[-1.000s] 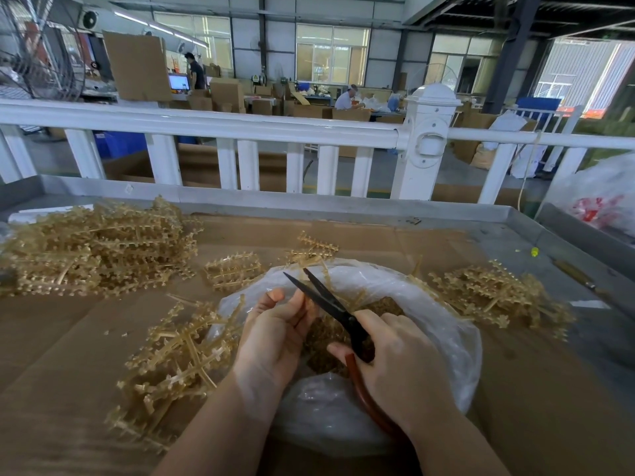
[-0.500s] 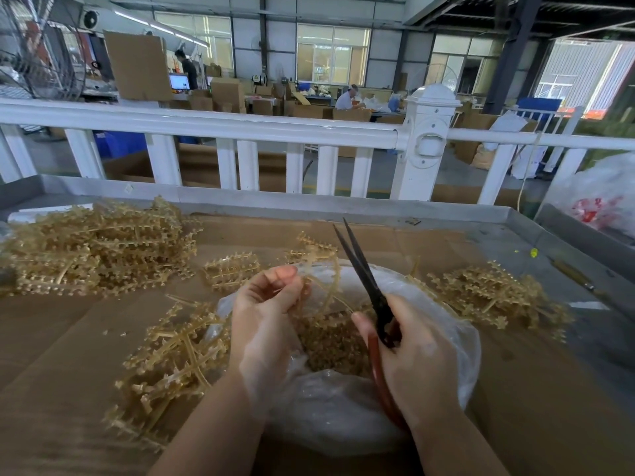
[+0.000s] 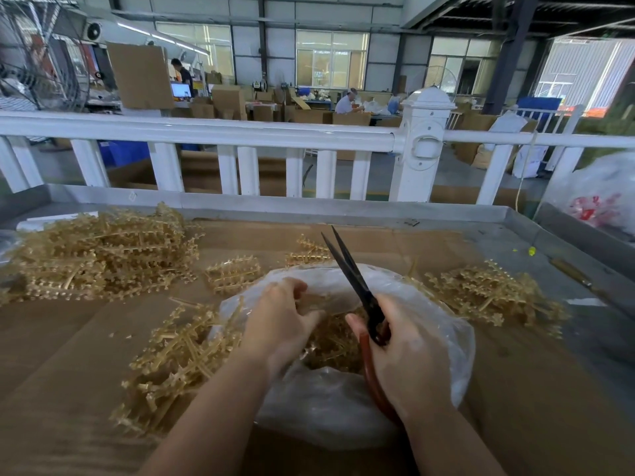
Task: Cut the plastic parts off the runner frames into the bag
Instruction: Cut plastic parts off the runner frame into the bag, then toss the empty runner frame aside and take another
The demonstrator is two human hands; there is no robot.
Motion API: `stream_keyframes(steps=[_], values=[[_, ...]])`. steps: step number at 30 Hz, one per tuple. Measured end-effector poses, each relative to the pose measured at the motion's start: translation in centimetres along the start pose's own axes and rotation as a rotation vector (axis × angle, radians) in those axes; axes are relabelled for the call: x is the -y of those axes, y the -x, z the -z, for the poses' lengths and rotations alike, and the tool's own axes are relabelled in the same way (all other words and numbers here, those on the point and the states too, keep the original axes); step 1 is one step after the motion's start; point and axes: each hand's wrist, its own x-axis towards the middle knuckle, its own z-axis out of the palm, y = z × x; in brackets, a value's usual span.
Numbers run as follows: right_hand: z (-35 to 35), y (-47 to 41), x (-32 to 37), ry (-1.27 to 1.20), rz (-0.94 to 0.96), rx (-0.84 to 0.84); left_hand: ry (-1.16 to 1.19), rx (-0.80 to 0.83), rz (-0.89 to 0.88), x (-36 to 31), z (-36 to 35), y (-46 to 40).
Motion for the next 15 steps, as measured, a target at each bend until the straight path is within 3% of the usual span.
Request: stream_keyframes(steps=[7, 15], values=[[-0.43, -0.27, -0.03, 0.193, -0.094, 0.129, -0.107, -0.044, -0.003, 0.83, -1.17, -0.53], [-0.59, -0.30, -0.08, 0.210, -0.147, 0.129, -0.077, -0.149, -0.123, 0.47, -0.60, -0.09]])
